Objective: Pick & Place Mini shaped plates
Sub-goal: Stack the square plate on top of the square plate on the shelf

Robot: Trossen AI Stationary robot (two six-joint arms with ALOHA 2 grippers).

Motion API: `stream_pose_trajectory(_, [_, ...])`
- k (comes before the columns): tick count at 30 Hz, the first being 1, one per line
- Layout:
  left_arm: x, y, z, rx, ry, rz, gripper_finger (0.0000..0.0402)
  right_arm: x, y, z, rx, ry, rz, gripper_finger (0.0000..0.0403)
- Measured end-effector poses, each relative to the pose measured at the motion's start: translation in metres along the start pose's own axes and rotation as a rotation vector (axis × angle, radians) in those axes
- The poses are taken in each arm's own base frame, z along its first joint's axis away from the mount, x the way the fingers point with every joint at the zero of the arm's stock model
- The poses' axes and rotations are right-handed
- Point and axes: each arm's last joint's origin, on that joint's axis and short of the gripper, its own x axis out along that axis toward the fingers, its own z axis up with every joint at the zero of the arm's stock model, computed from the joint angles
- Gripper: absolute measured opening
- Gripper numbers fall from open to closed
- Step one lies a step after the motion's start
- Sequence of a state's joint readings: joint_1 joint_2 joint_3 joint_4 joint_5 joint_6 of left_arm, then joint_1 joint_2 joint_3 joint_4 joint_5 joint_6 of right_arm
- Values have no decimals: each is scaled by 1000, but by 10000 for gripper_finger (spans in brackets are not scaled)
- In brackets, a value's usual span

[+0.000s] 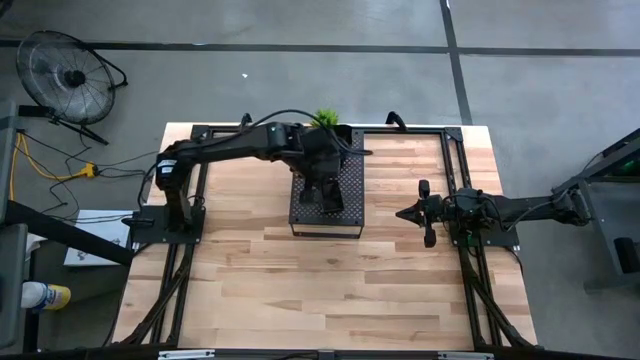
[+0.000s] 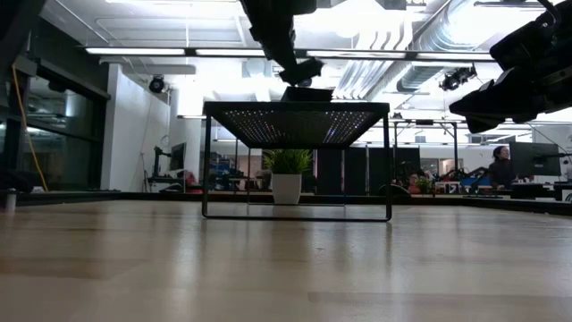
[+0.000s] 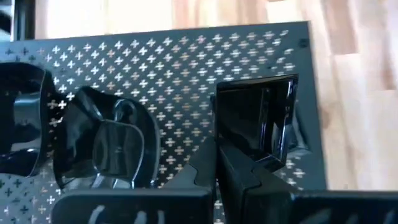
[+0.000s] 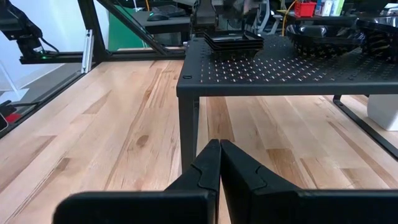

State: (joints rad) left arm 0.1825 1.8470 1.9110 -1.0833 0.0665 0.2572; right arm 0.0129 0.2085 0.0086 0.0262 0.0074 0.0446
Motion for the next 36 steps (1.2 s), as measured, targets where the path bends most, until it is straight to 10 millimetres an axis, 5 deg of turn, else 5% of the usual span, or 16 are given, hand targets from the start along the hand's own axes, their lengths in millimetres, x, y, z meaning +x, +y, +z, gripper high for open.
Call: stream_pose_trajectory(36, [18, -13, 2, -40, 60, -2, 1, 0, 0, 0, 0, 0, 0, 5])
